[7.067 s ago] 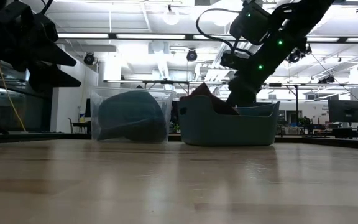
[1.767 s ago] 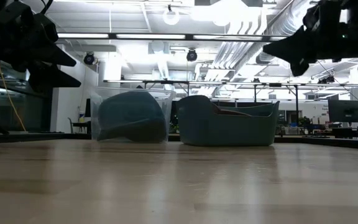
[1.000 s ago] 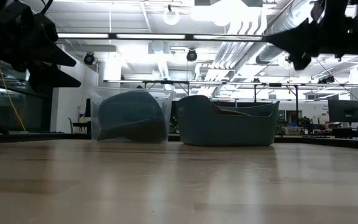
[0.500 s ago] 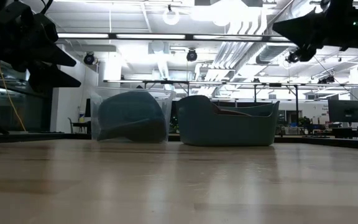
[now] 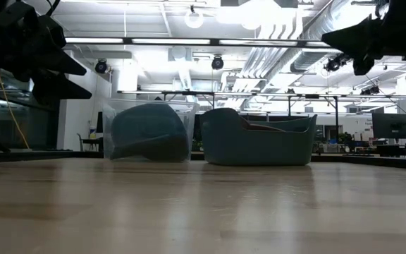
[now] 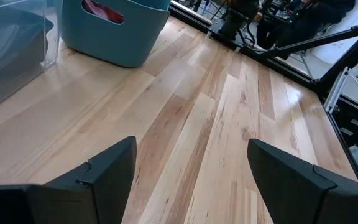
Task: Pick & Place hat
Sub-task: Return to Home Position
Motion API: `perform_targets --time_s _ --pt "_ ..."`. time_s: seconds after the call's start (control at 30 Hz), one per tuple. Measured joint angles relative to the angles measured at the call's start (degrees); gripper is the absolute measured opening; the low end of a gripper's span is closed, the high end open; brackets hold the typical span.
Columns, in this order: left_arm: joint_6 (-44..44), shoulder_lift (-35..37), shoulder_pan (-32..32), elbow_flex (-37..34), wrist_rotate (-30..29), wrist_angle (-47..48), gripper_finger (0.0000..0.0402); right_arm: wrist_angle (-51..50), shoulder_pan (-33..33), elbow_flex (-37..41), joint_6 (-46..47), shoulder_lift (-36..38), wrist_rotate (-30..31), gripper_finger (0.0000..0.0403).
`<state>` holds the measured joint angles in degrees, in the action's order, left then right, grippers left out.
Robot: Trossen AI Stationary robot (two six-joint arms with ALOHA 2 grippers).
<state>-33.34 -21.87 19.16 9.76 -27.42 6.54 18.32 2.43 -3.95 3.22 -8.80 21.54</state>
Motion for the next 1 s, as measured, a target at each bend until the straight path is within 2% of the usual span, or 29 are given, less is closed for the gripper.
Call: perform_targets --time_s 0.27,0.5,0.67,0.73,0.87,1.0 --pt "0.0 0.0 0.0 0.0 0.0 0.0 0.0292 -12.4 0.8 0.0 7.7 -0.1 2.1 0.0" --pt "0.0 0.0 0.0 0.0 0.0 0.0 0.0292 -11.4 0.8 0.0 7.1 -3.4 2.2 0.0" --pt "0.0 0.0 0.0 0.0 0.0 0.0 0.0292 -4.8 0.8 3.3 4.4 -4.3 1.8 0.0" --pt "0.0 0.0 0.0 0.0 0.0 0.0 0.0292 -7.7 0.8 3.3 5.2 -4.3 1.7 0.0" --pt "0.0 0.0 0.0 0.0 0.0 0.0 0.0292 -9.8 0.7 3.3 8.5 -4.3 5.7 0.0" --pt "0.0 0.0 0.0 0.0 0.0 0.0 0.0292 -9.9 0.7 3.3 4.9 -4.3 7.3 0.0001"
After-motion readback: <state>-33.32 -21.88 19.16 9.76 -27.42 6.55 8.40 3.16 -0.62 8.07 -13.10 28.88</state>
